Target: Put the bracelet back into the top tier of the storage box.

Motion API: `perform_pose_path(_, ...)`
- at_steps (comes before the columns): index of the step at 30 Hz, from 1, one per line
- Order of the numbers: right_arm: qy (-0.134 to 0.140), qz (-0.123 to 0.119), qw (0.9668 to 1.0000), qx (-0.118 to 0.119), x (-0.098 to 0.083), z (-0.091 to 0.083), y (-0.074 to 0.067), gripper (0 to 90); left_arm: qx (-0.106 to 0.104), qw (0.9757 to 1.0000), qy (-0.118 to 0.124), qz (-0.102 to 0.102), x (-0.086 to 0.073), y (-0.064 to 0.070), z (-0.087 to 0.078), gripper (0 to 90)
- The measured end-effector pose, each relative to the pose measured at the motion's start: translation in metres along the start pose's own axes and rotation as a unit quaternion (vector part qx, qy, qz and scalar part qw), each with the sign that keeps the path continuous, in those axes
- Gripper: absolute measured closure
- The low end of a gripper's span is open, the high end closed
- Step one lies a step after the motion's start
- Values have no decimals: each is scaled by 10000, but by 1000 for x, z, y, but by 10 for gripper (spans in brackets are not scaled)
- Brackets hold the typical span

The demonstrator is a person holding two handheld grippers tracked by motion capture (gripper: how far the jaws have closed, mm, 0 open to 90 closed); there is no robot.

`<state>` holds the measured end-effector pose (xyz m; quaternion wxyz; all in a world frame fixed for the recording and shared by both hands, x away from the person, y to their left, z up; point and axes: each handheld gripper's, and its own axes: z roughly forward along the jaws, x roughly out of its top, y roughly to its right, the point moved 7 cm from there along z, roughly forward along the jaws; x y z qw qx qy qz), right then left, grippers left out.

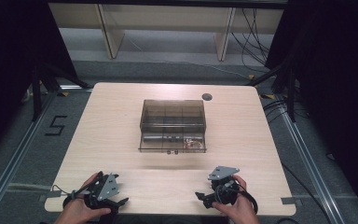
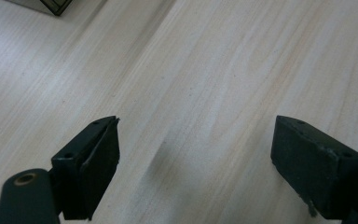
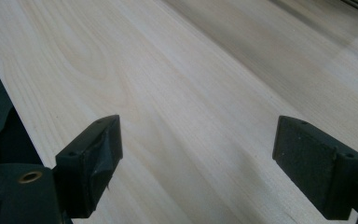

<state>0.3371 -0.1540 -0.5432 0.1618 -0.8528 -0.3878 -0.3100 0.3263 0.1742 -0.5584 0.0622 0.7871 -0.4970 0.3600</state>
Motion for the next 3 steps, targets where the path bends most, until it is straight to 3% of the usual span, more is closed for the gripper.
perform_pose_path(3, -12, 5, 10000, -2, 0, 0, 0, 166, -31, 10000, -10, 16, 0, 0, -1, 154)
